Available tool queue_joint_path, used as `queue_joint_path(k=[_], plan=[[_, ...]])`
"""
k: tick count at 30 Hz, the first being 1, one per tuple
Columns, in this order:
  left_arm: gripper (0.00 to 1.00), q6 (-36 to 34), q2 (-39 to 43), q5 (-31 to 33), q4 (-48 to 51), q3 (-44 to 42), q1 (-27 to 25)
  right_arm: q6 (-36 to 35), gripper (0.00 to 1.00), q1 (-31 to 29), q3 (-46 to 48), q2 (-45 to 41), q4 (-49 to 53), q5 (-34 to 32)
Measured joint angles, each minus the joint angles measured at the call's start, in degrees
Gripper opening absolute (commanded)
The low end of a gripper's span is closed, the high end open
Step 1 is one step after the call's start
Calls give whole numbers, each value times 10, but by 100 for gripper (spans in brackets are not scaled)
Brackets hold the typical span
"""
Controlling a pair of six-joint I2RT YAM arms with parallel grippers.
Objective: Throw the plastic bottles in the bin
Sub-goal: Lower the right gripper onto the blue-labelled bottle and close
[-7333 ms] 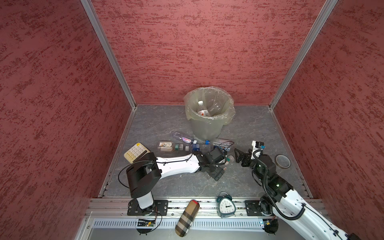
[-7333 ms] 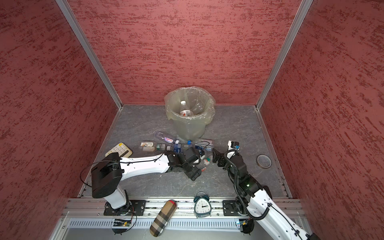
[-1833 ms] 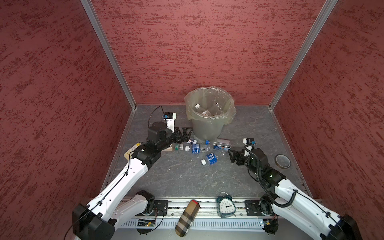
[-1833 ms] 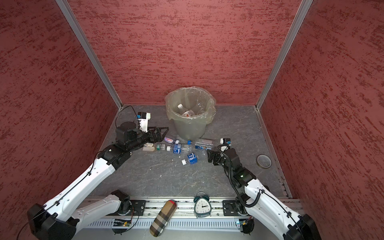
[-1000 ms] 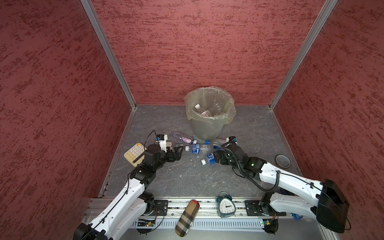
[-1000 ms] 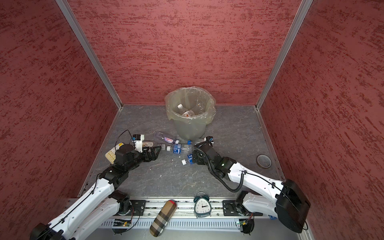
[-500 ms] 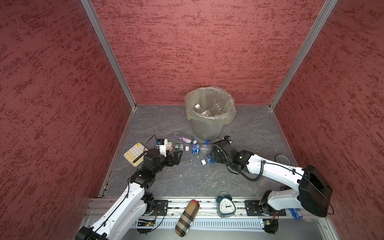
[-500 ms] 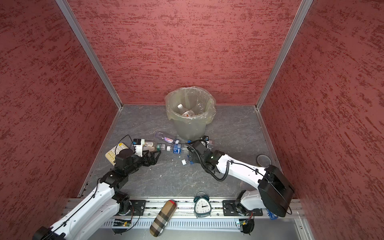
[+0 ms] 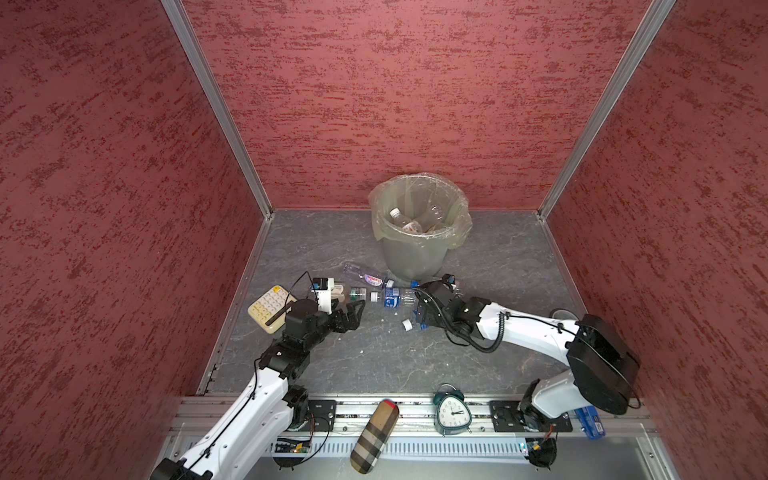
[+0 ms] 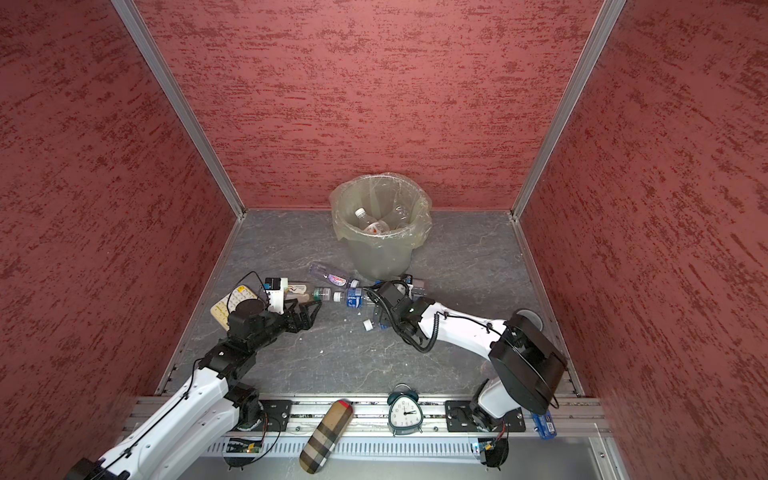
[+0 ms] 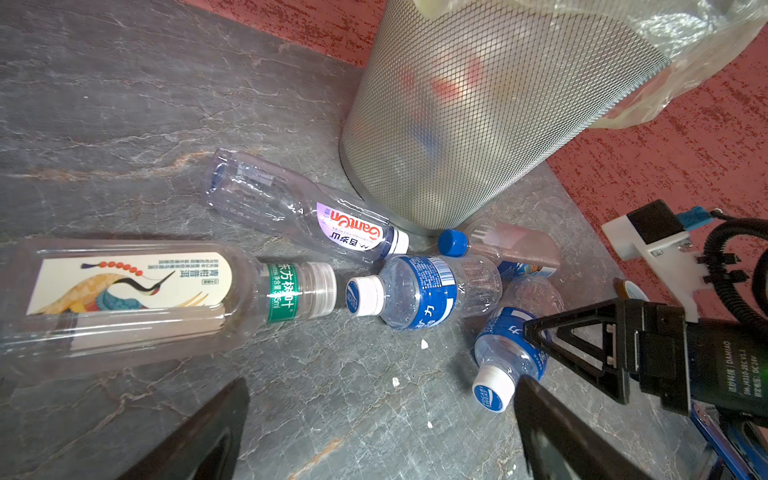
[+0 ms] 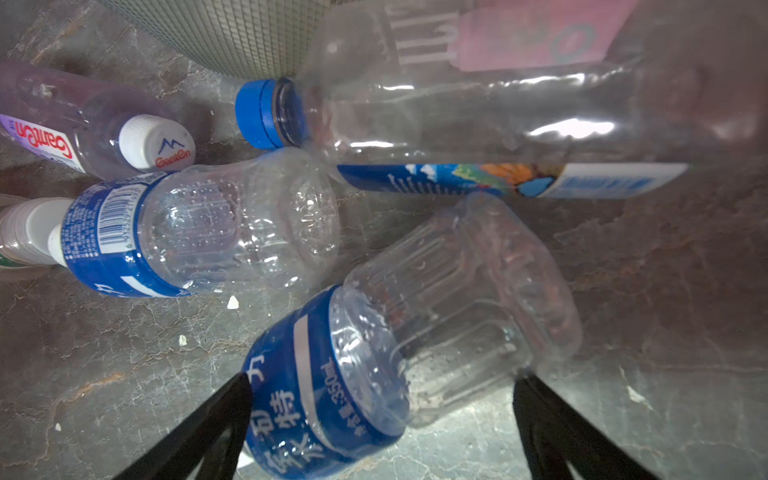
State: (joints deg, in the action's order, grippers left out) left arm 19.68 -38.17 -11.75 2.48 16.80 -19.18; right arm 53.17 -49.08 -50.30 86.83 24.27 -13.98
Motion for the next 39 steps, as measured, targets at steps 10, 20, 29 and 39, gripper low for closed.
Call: queue_joint_path(k=[10,20,29,39], plan=[[100,0,0,-4,0,0,0,-11,84,5,7,-12,10,-2],[100,0,-2,-4,-1,0,0,-31,84,7,27,-51,49,-3],[100,0,-7,-4,-4,0,0,-27,86,12,49,-54,41,14],[100,0,-8,-4,-4,0,0,-41,71,12,49,-51,50,15]])
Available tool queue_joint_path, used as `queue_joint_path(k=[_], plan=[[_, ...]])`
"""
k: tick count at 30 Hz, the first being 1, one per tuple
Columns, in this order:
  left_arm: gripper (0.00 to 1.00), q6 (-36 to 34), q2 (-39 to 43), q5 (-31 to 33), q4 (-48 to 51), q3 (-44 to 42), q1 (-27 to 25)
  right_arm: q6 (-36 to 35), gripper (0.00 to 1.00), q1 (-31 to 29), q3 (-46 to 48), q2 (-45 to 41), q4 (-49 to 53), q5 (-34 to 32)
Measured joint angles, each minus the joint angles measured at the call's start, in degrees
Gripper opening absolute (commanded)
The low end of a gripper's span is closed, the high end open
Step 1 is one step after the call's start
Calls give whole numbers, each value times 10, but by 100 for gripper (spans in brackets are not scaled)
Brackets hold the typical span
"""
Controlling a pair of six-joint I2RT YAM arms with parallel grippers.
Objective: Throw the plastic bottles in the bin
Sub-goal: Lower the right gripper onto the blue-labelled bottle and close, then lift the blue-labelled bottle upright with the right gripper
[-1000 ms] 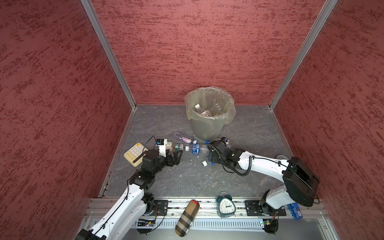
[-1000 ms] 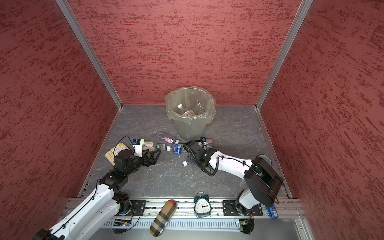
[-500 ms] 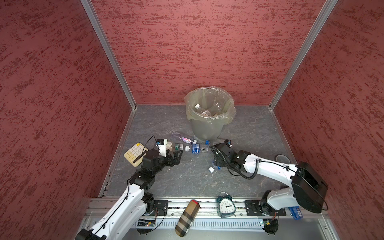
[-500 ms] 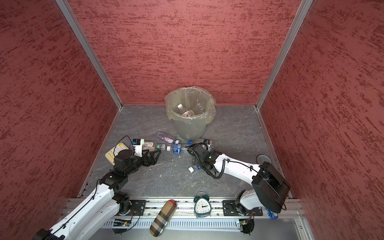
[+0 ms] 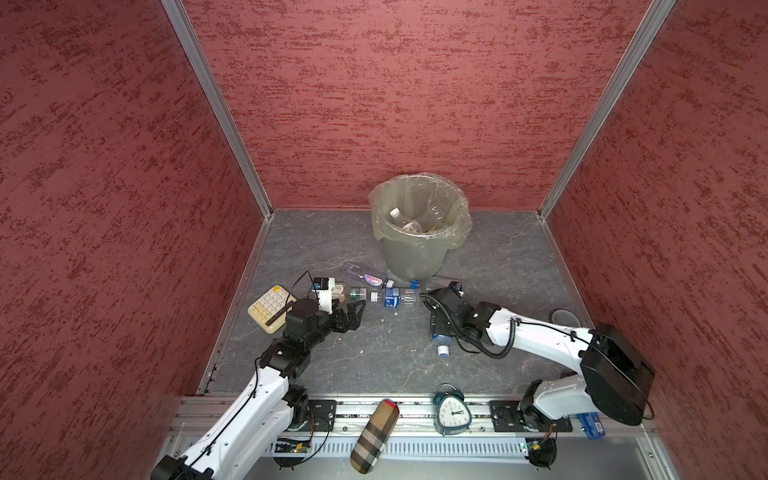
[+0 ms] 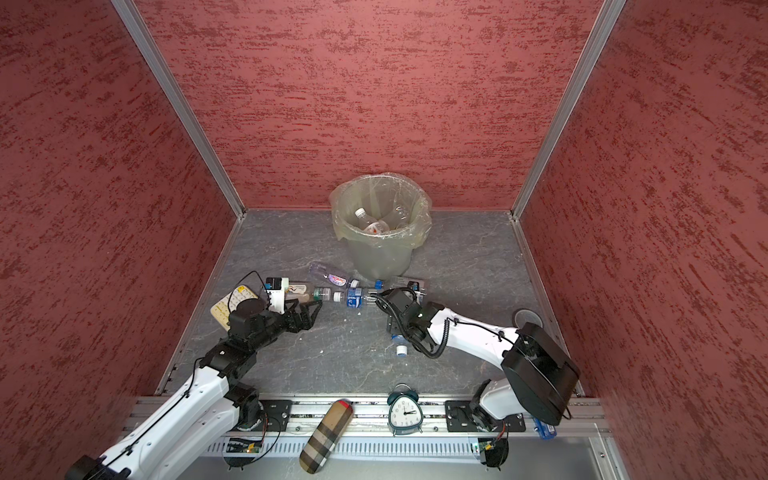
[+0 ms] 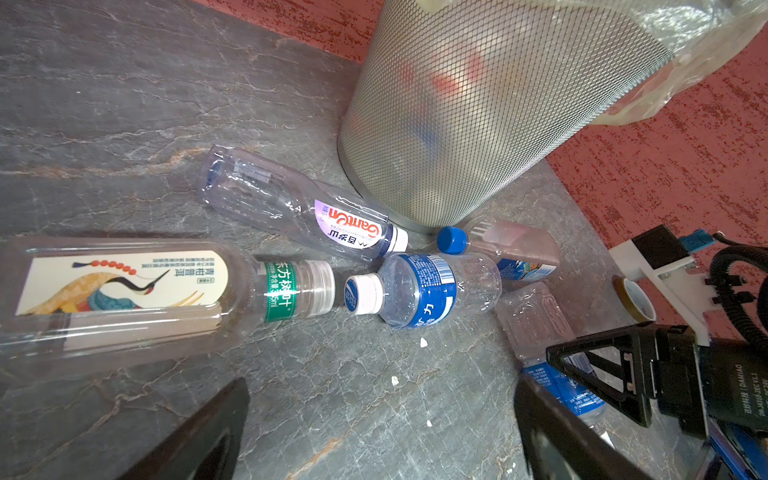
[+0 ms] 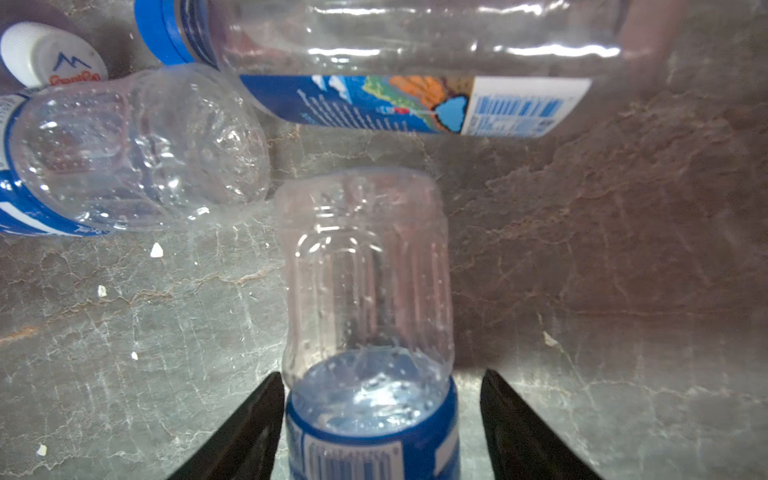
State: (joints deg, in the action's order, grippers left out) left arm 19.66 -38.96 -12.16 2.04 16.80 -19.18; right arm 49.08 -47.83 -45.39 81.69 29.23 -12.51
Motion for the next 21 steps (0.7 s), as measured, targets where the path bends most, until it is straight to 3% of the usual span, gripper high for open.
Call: queue_joint_path(k=[10,16,21], plan=[[100,0,-1,0,0,0,0,-49,72,0,-10,51,-1,3],[100,0,-7,0,-2,0,0,-63,59,0,-14,61,-6,2],[100,0,-9,0,-2,0,0,-70,55,0,-13,58,-11,3]])
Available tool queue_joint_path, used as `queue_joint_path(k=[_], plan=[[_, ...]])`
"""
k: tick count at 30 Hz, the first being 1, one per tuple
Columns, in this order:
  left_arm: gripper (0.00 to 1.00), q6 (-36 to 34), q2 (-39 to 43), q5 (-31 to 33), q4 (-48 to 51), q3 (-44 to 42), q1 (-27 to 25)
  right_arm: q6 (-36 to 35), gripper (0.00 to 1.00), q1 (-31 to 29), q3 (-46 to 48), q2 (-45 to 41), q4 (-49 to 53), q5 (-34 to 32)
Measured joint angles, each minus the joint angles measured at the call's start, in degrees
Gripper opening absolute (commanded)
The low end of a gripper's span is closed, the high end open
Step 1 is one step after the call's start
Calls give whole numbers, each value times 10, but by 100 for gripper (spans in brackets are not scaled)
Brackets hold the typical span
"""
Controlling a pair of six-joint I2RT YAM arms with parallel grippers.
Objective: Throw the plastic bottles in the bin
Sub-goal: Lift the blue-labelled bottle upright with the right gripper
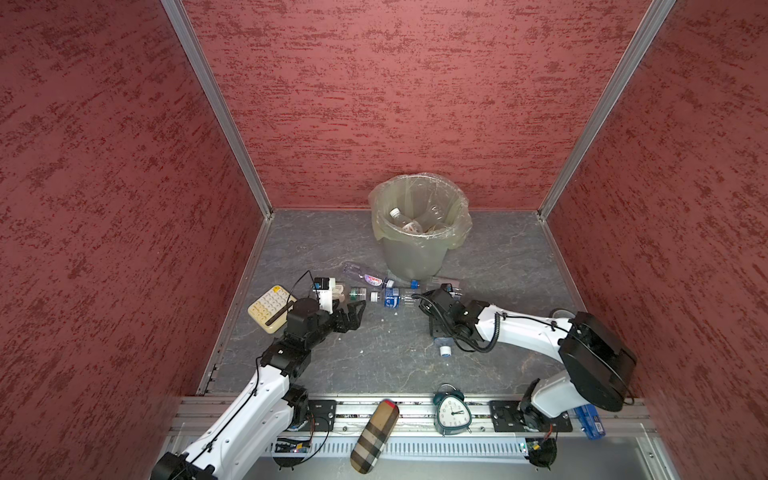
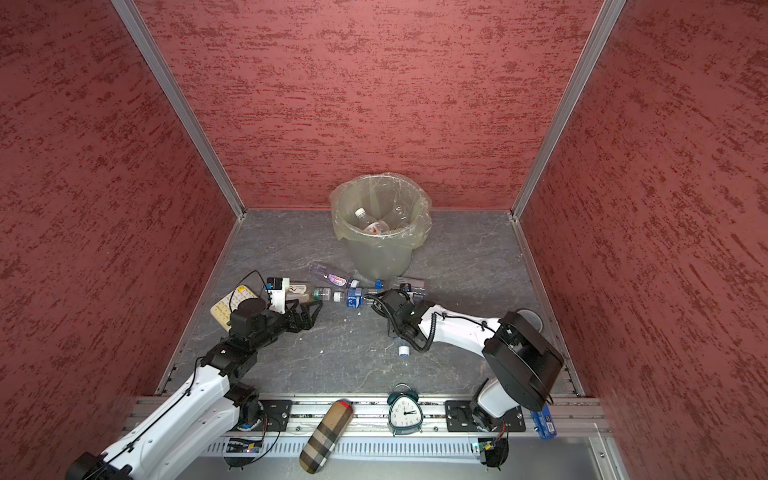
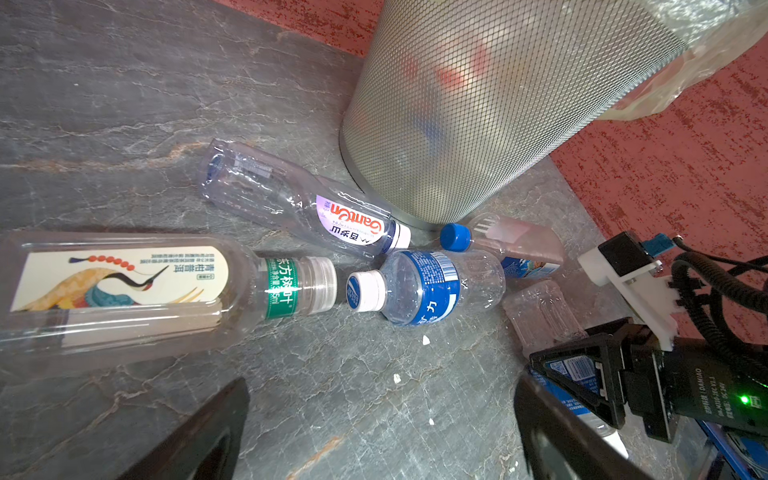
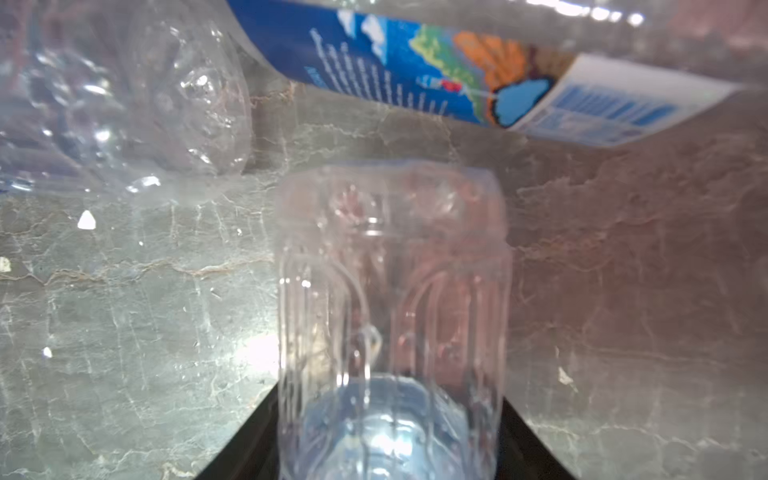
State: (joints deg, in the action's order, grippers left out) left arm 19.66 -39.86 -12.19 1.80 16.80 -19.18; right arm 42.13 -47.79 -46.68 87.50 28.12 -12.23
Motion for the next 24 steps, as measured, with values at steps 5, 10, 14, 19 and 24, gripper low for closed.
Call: queue_joint_path(k=[5,10,14,19,24], plan=[[100,0,-6,0,-2,0,0,-6,50,0,29,-52,-15,1],[100,0,-8,-6,-3,0,0,-7,41,0,67,-146,-35,-2],[100,-1,-15,-11,-6,0,0,-19,36,-6,90,-219,-55,-13],[100,-2,-28,-13,-6,0,-1,-53,32,-10,108,-306,-79,-35],[100,-6,-36,-15,-7,0,-3,-91,32,-11,108,-369,-98,-59]])
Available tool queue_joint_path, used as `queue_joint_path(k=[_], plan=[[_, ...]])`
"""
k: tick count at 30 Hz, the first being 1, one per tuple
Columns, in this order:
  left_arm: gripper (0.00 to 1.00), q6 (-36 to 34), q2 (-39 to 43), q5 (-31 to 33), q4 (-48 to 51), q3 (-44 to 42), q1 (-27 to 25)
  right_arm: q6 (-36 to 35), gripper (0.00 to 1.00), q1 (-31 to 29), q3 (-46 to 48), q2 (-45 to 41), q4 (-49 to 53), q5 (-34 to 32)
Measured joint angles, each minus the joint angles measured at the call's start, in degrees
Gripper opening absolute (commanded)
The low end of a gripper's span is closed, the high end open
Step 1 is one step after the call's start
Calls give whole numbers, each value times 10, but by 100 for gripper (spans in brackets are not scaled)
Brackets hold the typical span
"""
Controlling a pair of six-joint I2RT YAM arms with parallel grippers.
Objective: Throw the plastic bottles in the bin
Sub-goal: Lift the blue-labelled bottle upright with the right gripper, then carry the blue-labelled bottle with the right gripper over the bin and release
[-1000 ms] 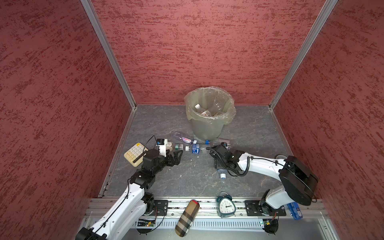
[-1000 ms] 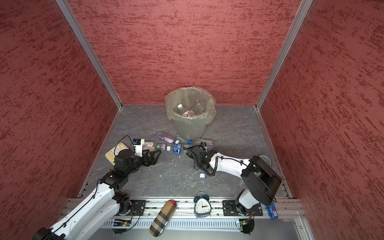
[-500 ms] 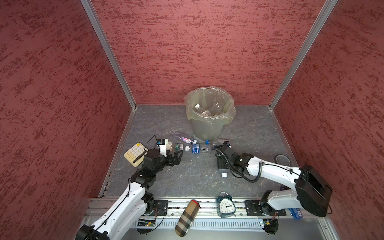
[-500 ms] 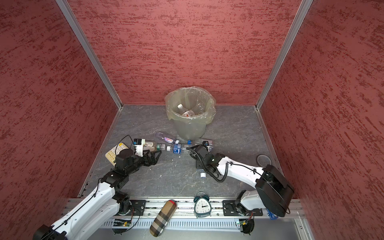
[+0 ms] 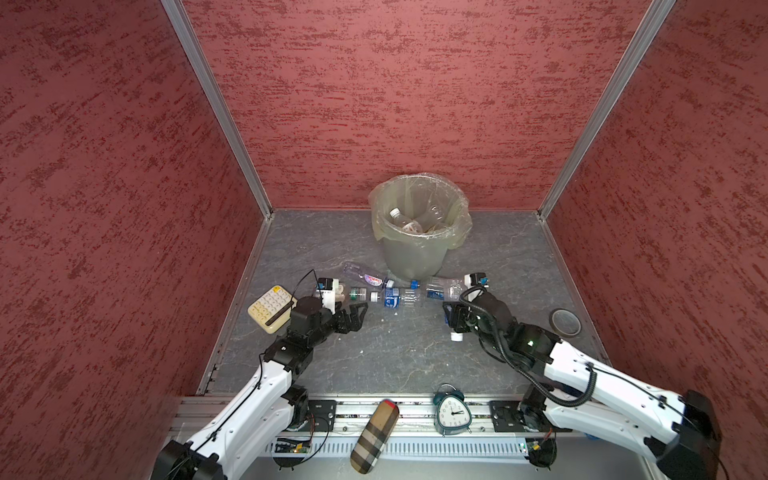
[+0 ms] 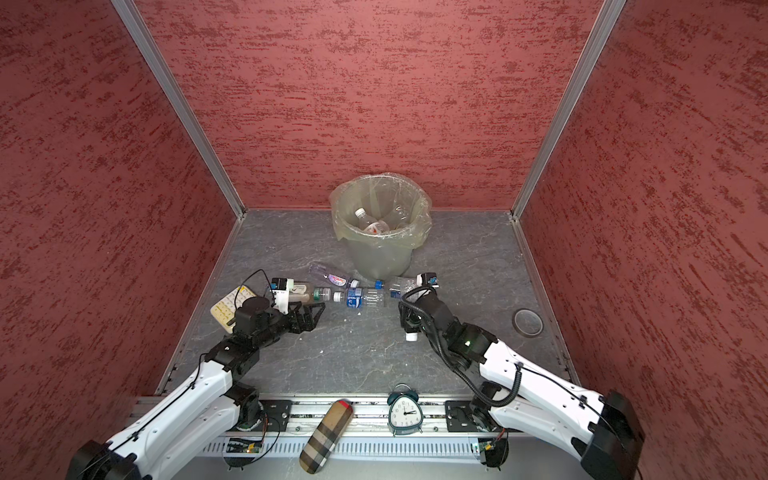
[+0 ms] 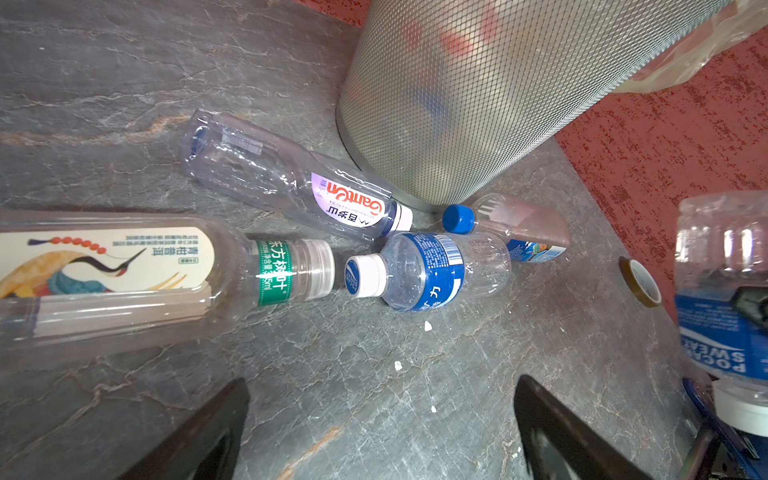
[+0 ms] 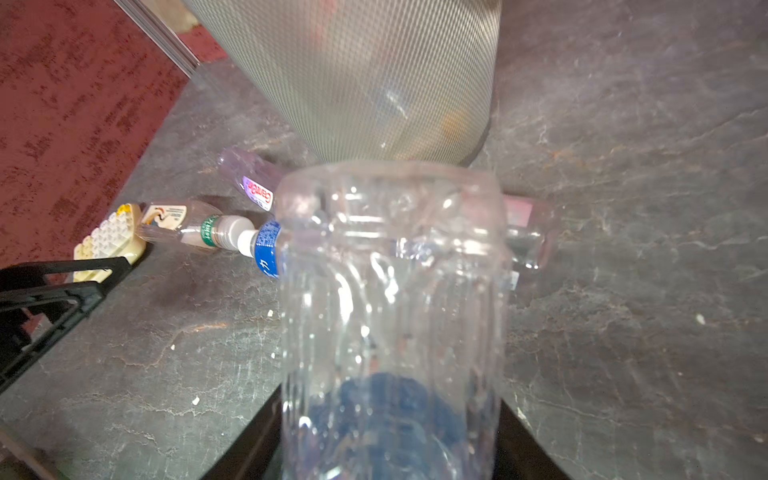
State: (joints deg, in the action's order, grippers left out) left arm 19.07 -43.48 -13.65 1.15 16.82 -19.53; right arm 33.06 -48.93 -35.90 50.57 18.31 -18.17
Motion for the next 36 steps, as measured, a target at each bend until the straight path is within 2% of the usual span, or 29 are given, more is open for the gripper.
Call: queue_joint_path(k=[7,11,15,16,20,21,24,26,31,36], plan=[[100,-1,-8,0,-3,0,-2,-72,29,0,-25,-43,-15,-30],[100,-5,-14,0,-4,1,-4,-129,31,0,-135,11,-16,-56],[100,-5,-13,0,-3,1,-5,-192,32,9,-289,107,-31,-72],[100,-5,-12,0,-3,1,-5,-207,35,15,-332,138,-35,-71],[100,-5,-9,0,-3,1,-5,-246,90,75,-552,302,-37,-49],[100,-5,-7,0,-3,1,-5,-250,98,93,-613,350,-34,-45],[100,-5,2,0,-3,1,-5,-256,99,136,-772,476,3,-40],[100,-5,13,0,-1,1,-5,-256,99,151,-823,523,27,-39],[100,-5,30,0,0,1,-5,-255,99,161,-817,522,71,-30],[100,-5,11,0,-1,1,-5,-251,99,157,-761,444,69,-22]])
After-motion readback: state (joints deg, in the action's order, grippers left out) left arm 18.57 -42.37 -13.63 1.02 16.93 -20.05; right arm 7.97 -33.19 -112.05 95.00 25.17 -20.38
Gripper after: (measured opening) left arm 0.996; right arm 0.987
